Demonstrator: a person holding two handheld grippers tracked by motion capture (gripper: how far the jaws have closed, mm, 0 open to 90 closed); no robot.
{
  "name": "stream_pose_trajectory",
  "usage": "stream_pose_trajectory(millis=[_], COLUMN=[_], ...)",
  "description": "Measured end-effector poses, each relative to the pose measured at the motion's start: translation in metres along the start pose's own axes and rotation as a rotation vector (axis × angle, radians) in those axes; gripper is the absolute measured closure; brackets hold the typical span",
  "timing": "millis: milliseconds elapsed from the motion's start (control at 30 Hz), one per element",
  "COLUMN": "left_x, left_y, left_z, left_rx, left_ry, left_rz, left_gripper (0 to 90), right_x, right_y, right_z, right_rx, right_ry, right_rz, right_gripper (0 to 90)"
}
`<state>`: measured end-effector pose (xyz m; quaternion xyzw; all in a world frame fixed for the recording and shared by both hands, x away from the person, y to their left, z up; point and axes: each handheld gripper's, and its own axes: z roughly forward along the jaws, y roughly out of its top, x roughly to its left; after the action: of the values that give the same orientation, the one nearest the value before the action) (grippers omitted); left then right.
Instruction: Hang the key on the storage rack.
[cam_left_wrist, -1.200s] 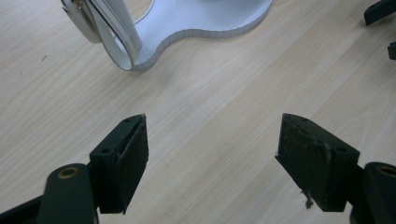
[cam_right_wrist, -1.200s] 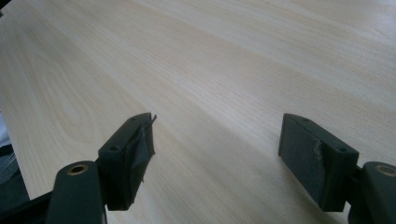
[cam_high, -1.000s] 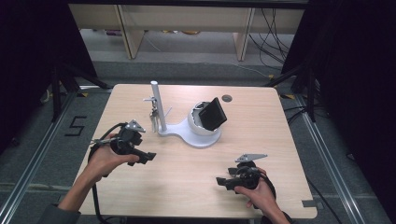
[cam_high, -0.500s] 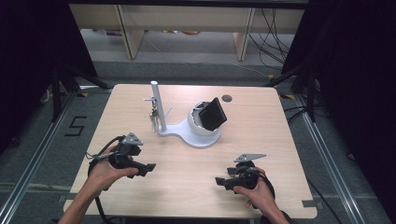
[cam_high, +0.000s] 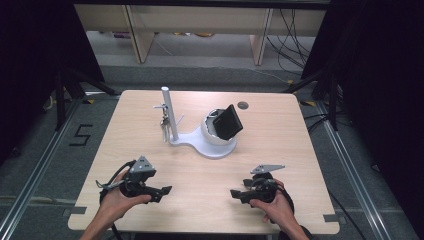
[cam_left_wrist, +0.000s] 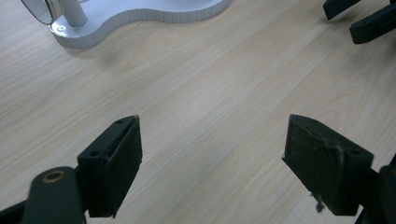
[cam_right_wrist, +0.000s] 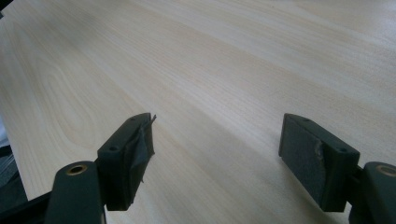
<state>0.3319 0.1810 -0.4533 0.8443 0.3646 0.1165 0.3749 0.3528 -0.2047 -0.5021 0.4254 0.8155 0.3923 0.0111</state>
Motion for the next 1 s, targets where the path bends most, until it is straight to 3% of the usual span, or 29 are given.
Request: stream_pose_trajectory(millis=[67, 100, 133, 200, 267, 367, 433, 467, 533, 600, 667, 700, 733, 800, 833, 900, 1000], left_x=[-0.002, -0.003, -0.004, -0.008, -0.012, -0.015, -0.018, -0.019, -0.021, -0.022, -0.024, -0.025, -0.025, -0.027, -0.028, -0.029, -0.029], left_y=[-0.005, -0.008, -0.011, -0.017, -0.024, -0.035, -0.042, -0.048, -0.052, -0.059, -0.061, -0.063, -0.065, -0.068, -0.069, -0.070, -0.071], left_z=[0.002, 0.004, 0.004, 0.006, 0.009, 0.012, 0.012, 0.012, 0.012, 0.011, 0.011, 0.011, 0.011, 0.010, 0.009, 0.010, 0.013], left_rx=[0.014, -0.001, 0.001, -0.002, -0.011, -0.004, -0.008, -0.018, -0.026, -0.041, -0.038, -0.053, -0.057, -0.066, -0.070, -0.072, -0.062], left_ry=[0.011, 0.013, 0.017, 0.006, 0.009, 0.016, 0.013, 0.022, 0.017, 0.040, 0.029, 0.033, 0.037, 0.066, 0.070, 0.056, 0.050], left_rz=[0.016, 0.015, 0.021, 0.004, -0.002, 0.022, 0.007, 0.013, -0.006, 0.023, 0.008, -0.005, 0.011, 0.020, 0.014, -0.004, 0.011], left_gripper=[18.8, 18.8, 18.8, 18.7, 18.2, 18.0, 17.8, 17.5, 17.4, 17.3, 17.0, 16.9, 16.8, 16.8, 16.8, 16.4, 16.3], right_x=[0.001, 0.003, 0.003, 0.005, 0.002, 0.002, 0.002, 0.005, 0.005, 0.006, 0.007, 0.006, 0.007, 0.009, 0.008, 0.009, 0.010], right_y=[0.000, 0.000, 0.000, 0.000, 0.000, 0.001, 0.000, 0.000, 0.000, 0.000, 0.000, 0.001, 0.000, 0.000, 0.001, 0.001, 0.001], right_z=[0.000, 0.000, 0.000, 0.001, 0.000, 0.000, 0.000, -0.001, -0.001, 0.000, -0.001, -0.001, 0.000, 0.000, 0.000, 0.000, 0.000], right_rx=[-0.010, -0.003, -0.009, -0.007, -0.021, -0.020, -0.024, -0.025, -0.028, -0.018, -0.014, -0.025, -0.027, -0.016, -0.019, -0.023, -0.017], right_ry=[-0.001, 0.026, 0.031, 0.028, 0.015, 0.010, 0.013, 0.009, 0.006, 0.035, 0.027, 0.011, 0.038, 0.039, 0.044, 0.046, 0.032], right_rz=[-0.004, 0.019, 0.011, 0.022, -0.012, -0.007, -0.010, 0.014, 0.001, 0.006, 0.014, -0.012, -0.011, 0.006, -0.011, -0.019, -0.018], right_gripper=[27.1, 26.9, 26.7, 26.2, 25.4, 24.2, 23.9, 23.8, 23.6, 23.5, 23.4, 23.2, 22.9, 22.7, 22.5, 21.8, 20.6])
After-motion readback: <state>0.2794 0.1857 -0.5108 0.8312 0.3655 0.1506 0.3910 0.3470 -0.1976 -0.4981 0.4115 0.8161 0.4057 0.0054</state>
